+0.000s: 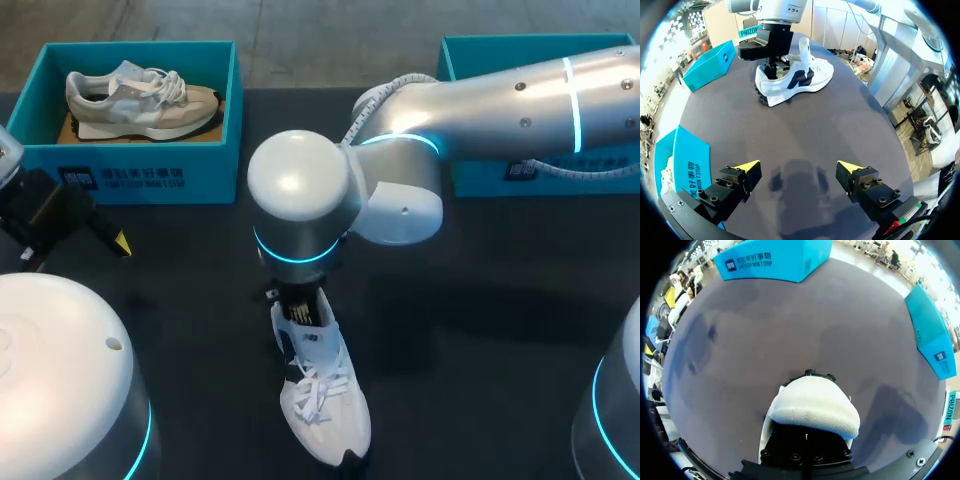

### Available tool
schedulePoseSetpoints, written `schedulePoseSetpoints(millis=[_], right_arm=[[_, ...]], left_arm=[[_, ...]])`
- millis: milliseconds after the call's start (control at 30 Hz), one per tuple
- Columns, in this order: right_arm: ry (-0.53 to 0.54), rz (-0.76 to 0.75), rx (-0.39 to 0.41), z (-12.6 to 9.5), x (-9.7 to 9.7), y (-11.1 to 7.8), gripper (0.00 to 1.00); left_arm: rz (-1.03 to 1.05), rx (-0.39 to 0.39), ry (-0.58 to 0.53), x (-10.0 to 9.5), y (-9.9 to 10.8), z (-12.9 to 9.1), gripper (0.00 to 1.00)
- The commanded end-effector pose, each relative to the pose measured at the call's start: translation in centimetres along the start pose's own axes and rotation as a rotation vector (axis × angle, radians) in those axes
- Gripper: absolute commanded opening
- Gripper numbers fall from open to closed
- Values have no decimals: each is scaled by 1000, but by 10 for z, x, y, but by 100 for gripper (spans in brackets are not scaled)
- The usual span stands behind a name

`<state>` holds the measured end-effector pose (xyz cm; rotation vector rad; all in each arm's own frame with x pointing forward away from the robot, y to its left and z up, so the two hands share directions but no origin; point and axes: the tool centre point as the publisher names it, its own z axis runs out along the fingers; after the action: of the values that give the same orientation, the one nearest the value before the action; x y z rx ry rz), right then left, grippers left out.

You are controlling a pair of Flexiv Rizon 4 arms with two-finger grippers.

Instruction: Take the shoe out of the shoebox, open the shoe tongue, remove and reinsert the insole, then place the shoe into the shoebox

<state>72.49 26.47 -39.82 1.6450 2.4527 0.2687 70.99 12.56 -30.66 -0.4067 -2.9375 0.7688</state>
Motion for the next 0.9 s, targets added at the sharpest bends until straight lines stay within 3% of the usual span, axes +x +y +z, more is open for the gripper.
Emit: schedulePoseSetpoints(millis=[33, 200, 367, 733, 900], right_arm=[[31, 2, 8, 19, -4, 3, 0], [72, 12, 30, 36, -2, -1, 0], [85, 12, 57, 39, 5, -10, 0], [55, 30, 142, 29, 11, -43, 0], [41, 47, 135, 19, 9, -54, 0]], left_arm=[[0, -3, 0, 1, 0, 0, 100], [0, -3, 0, 1, 0, 0, 100], [0, -3, 0, 1, 0, 0, 100], [0, -3, 0, 1, 0, 0, 100], [0, -3, 0, 1, 0, 0, 100]])
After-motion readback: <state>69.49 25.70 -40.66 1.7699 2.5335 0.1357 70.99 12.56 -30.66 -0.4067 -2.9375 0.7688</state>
